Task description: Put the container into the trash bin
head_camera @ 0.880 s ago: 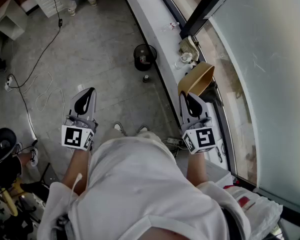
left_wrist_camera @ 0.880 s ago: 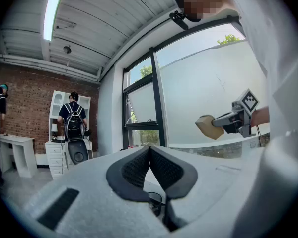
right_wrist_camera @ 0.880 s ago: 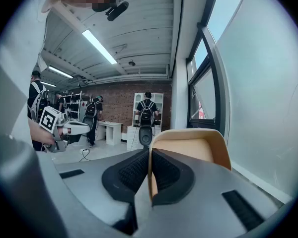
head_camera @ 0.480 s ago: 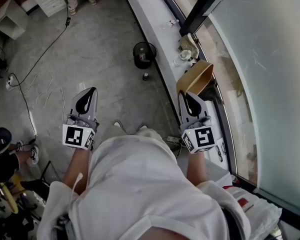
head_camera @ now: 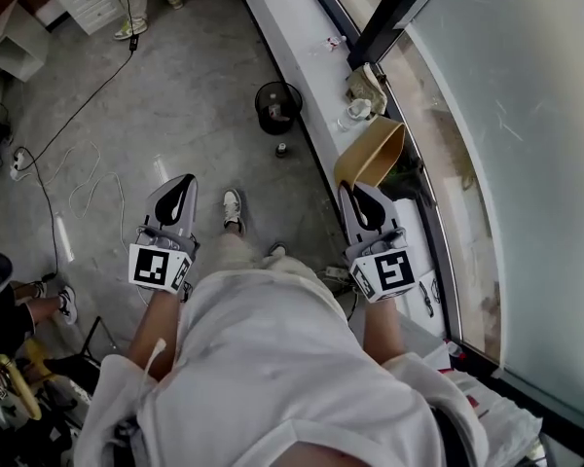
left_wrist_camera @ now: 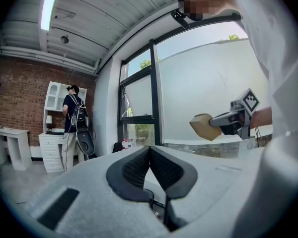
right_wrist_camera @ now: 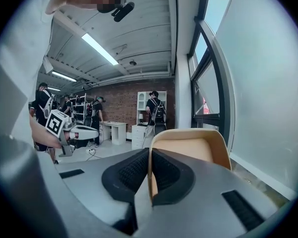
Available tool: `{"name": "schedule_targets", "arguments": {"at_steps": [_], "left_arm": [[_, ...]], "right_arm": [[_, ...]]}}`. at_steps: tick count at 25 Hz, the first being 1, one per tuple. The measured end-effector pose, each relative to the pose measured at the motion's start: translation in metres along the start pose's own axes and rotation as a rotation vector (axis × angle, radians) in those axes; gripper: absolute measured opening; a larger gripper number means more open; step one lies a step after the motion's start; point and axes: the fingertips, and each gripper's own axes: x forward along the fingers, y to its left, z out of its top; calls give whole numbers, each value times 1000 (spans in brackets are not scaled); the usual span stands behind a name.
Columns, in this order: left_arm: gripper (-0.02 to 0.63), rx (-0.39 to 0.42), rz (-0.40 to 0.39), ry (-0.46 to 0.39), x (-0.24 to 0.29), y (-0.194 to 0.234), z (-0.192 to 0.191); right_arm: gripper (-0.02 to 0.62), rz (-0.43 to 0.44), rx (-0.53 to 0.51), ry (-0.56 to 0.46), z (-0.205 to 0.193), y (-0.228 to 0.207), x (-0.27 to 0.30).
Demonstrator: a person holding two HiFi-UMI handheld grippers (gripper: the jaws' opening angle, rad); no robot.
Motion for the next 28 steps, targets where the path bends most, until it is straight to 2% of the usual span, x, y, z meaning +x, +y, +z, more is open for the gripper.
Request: {"name": "schedule_targets", "arguments": {"at_steps": [7,13,17,23,28], "left_arm": [[17,-58,-46,32,71,53,-31],[16,-92,-107,45,144,131,-39],[17,-126,-156,54,178,166,-45],[16,-124,-225,54,220,183,-44],[17,-102,-221,35,257,180,-32]], "right_arm": [[17,-40,43,83,-14,-28,75],[17,-62,46,141,6,-56,176],[17,-81,40,149,21,-65,228],[17,-88,11,164,31,-77,267],[17,-67,25,166,25,-106,280]]}}
